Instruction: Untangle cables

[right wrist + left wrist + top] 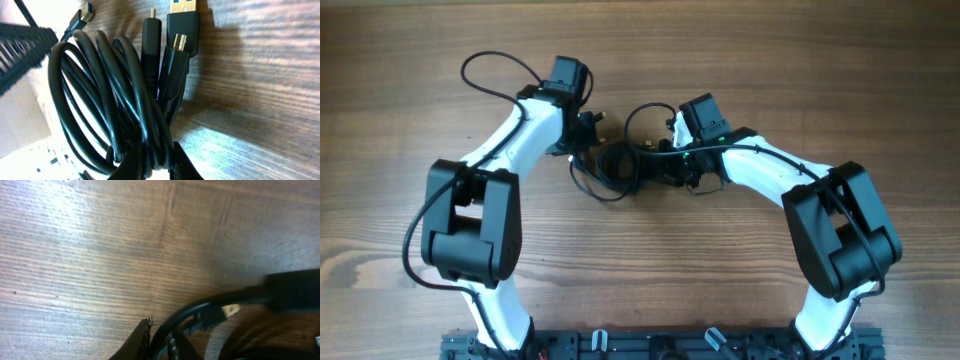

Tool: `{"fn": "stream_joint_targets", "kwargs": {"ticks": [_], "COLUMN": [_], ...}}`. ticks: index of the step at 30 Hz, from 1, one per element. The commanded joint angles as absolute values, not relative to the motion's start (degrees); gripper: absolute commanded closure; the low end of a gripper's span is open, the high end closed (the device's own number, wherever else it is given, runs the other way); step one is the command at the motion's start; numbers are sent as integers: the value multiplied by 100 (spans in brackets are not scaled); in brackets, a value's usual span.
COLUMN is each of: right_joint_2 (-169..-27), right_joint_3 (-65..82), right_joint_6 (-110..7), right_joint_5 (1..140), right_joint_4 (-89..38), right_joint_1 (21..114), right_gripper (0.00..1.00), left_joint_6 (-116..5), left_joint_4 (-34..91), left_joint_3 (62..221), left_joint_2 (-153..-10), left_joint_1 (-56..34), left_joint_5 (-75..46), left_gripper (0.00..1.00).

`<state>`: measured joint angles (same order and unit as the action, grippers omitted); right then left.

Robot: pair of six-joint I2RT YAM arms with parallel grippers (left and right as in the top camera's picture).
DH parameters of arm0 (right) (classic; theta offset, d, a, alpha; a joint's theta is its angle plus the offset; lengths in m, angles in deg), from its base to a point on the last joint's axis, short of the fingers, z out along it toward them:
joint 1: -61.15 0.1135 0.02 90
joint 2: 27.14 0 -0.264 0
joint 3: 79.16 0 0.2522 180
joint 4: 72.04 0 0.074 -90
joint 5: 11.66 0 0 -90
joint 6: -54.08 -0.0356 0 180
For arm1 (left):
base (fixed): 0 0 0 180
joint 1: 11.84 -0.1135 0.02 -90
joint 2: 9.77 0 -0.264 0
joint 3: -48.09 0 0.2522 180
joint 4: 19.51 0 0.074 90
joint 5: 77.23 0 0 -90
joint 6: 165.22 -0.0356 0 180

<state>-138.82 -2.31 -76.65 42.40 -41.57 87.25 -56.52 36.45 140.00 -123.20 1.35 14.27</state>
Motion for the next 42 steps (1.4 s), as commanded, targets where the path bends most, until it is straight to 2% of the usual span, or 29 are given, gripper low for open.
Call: {"fn": "stream_joint_targets", "kwargs": {"ticks": [1,7,9,11,21,23,26,28,35,42], "right_joint_2": [-13561,-12715,-12518,-12380,-12444,-12444,-12444,-12446,-12518,-12857], "right_joint_3": [-222,-187,-187,-187,-211,-211,-213,-213,-213,-213], "right_joint_6": [-7519,-7488,-7491,-7488,-7377,-7178,-7136,-7152,-7217,-7536], "right_joint_5": [3956,4659,4876,5057,5302,5304,5448,5842,6384,6495], "right_joint_4": [-4091,-4089,-4091,-4091,-3711,-3593,-3401,-3206,-3219,-3383], "right_joint_1": [8780,8776,8776,8776,8787,8846,8944,9079,9298,9307], "right_gripper": [89,70,69,69,70,71,71,70,70,69], "left_joint_6": [-5851,-5838,-5821,-5805,-5799,-5602,-5453,-5458,-5460,-5453], "left_joint_4": [3629,3708,3813,3957,4899,5137,5461,5704,5725,5172], "left_joint_3": [14356,14407,14407,14407,14404,14404,14383,14291,13773,13172], "left_joint_2": [-12088,-11651,-11502,-11380,-11382,-11382,-11382,-11382,-11382,-11382], "left_joint_1": [-13,-13,-11,-11,-11,-11,-5,17,21,32], "left_joint_5": [863,568,565,515,316,314,283,120,-215,-847], "left_gripper": [83,72,68,59,56,51,50,44,33,32]}}
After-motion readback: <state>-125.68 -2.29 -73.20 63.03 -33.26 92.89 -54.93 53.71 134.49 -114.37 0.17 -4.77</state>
